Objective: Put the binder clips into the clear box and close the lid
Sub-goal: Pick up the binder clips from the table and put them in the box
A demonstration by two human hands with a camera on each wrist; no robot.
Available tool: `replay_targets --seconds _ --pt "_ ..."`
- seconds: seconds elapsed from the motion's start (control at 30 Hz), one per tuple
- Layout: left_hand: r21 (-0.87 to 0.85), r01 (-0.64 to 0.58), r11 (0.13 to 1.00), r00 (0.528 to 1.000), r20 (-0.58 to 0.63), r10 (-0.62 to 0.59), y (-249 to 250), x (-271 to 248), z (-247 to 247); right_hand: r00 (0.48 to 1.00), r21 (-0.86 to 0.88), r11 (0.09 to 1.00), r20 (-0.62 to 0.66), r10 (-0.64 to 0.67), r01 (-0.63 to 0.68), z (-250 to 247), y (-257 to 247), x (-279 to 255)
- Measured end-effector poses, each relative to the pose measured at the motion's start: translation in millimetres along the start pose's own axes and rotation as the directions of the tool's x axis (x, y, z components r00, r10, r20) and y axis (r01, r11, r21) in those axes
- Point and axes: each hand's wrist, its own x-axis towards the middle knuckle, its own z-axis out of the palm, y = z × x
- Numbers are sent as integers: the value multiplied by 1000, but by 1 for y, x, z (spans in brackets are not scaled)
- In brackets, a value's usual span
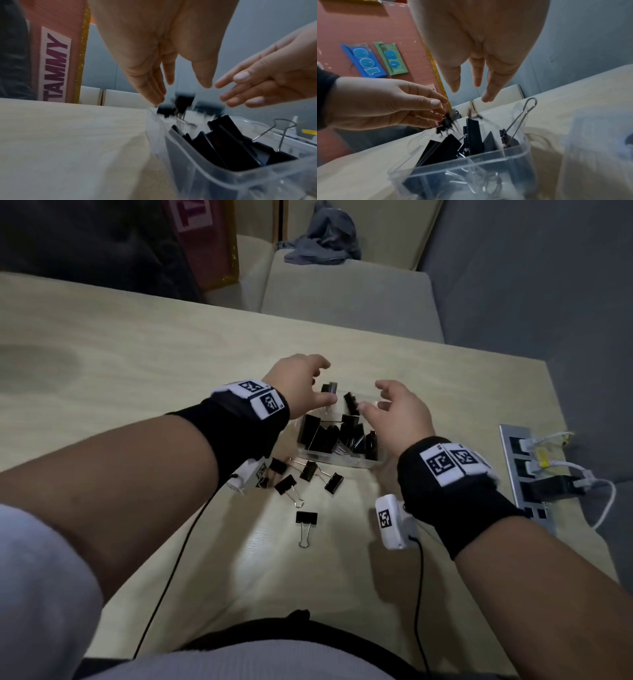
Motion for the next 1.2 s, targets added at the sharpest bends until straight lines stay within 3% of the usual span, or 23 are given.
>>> replay_targets --seconds 0.1,0.23,0.47,0.63,0.73,0.8,0.87,0.97,1.07,1.2 --pt "55 -7 998 1000 0 7 -4 -2 3 993 -195 978 99 -59 77 1 0 -5" --pt "183 -85 980 991 116 64 -15 -22 9 953 -385 908 299 -48 167 11 13 -21" --pt "227 -148 963 978 178 109 -17 -51 8 944 -378 900 318 -93 216 13 21 -44" --pt "139 -154 978 976 175 129 -23 -79 5 935 -356 911 347 -79 209 9 25 -68" --pt "72 -63 995 994 96 56 -37 -92 5 943 -340 890 240 -229 303 12 27 -86" --pt "110 13 994 991 134 -28 -47 -99 6 898 -303 847 201 -391 436 16 25 -102" --pt "229 5 973 971 232 -60 -54 -107 7 828 -302 777 309 -467 552 23 25 -116" --pt "341 -115 933 923 383 -26 -56 -119 9 769 -383 686 473 -430 619 37 34 -129" --pt "383 -175 907 889 457 -22 -53 -123 10 782 -448 673 526 -334 589 52 46 -134" --pt "395 -171 903 897 442 -24 -50 -122 15 818 -480 711 524 -238 515 59 53 -135"
